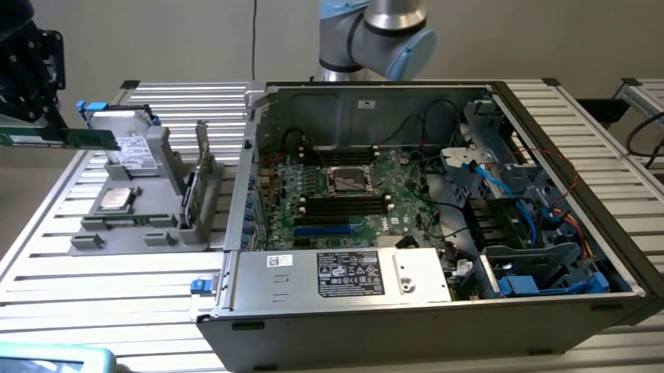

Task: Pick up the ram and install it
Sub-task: 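Pick up the ram and move it above insertion slot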

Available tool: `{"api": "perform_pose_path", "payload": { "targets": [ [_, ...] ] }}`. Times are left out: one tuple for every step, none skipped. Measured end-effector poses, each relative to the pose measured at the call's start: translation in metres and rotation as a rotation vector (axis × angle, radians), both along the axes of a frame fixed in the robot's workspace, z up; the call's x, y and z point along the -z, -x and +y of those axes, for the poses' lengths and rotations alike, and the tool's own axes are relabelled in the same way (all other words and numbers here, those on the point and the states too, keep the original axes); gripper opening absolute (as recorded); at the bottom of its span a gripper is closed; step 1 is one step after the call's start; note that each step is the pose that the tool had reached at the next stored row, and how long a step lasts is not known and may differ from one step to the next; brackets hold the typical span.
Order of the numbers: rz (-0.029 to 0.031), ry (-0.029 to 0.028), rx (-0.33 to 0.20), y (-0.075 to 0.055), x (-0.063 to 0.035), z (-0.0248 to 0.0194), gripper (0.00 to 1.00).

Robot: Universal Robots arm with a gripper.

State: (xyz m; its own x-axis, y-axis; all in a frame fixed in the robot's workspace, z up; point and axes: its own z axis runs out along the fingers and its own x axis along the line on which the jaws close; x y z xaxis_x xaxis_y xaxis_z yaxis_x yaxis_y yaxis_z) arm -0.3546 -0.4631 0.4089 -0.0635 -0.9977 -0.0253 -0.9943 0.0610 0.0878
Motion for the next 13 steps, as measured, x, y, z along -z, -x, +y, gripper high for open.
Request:
{"api": "perform_pose_path", "payload": {
  "targets": [
    [0.0013,0.0,0.0,-0.004,-0.0045,-0.0017,0.14],
    [0.0025,0.0,0.0,-0.007,-0.009,-0.0034,0.14],
    [0.0037,0.0,0.0,-0.011,-0.0136,-0.0051,0.14],
    [0.0049,0.0,0.0,-0.015,-0.0181,-0.0066,0.14],
    [0.0059,0.0,0.0,-0.018,-0.0226,-0.0079,0.14],
    [0.0066,-0.0003,0.0,-0.022,-0.0275,-0.0089,0.14],
    [0.0069,-0.0014,0.0,-0.026,-0.032,-0.0095,0.14],
    [0.0068,-0.0033,-0.001,-0.03,-0.0361,-0.01,0.14],
    [0.0071,-0.0053,-0.001,-0.033,-0.0395,-0.0105,0.14],
    [0.0069,-0.0081,-0.002,-0.037,-0.0421,-0.0107,0.14],
    [0.0069,-0.0117,-0.003,-0.041,-0.0443,-0.011,0.14],
    [0.0068,-0.0153,-0.004,-0.045,-0.0457,-0.0111,0.14],
    [0.0069,-0.0195,-0.005,-0.049,-0.0469,-0.0112,0.14]
  ]
}}
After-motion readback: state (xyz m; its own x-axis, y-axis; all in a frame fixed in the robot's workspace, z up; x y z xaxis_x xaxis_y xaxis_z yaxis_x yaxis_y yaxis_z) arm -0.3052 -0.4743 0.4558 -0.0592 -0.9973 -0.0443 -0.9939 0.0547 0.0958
